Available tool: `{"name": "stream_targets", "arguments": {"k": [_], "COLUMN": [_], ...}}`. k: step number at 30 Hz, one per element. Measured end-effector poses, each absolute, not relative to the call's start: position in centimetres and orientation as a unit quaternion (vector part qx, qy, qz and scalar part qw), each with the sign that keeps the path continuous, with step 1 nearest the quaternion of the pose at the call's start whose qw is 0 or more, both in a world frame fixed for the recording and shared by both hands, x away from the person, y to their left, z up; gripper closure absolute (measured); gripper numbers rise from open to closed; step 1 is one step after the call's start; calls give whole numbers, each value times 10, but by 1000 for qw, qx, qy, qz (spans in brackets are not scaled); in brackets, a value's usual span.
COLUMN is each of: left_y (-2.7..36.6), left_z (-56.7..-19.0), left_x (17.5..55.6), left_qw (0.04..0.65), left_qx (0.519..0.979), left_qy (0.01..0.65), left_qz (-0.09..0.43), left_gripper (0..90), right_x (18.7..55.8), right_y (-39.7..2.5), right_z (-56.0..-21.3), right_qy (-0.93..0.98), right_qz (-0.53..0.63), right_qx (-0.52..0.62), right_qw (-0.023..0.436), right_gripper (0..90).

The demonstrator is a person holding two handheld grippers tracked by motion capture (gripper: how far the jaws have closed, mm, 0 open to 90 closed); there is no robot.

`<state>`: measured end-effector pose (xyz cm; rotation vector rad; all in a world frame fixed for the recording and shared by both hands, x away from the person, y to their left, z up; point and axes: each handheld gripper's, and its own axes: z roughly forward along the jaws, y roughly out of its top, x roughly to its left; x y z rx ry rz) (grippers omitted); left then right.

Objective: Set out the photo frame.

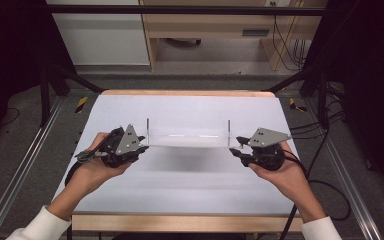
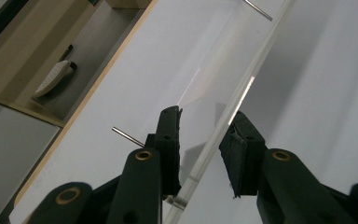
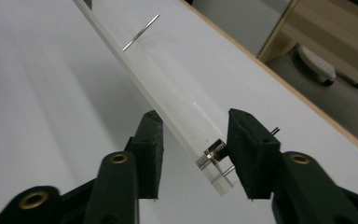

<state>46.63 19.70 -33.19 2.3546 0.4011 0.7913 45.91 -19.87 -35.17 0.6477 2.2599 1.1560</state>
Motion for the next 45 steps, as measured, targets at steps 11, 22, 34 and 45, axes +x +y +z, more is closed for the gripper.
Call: {"name": "stream_targets", "arguments": {"k": [11,22,34,45], "left_y": [198,198,203,231], "left_z": [-325,-318,-310,-296], "left_x": [475,485,493,483], "left_qw": [313,315,354,483], "left_qx": [890,890,870,775], "left_qy": [153,154,169,263], "left_qz": [293,290,298,311], "left_gripper": [672,662,540,187], "right_x": [471,484,495,508], "right_y": [-205,-207,-206,-207], "right_z": [-368,-369,-360,-353], "right_qy": [819,814,813,806], "right_qz": [427,444,443,452], "right_qx": [238,233,250,268], "right_qw": [300,295,282,272], "right_gripper": [571,620,615,605]}}
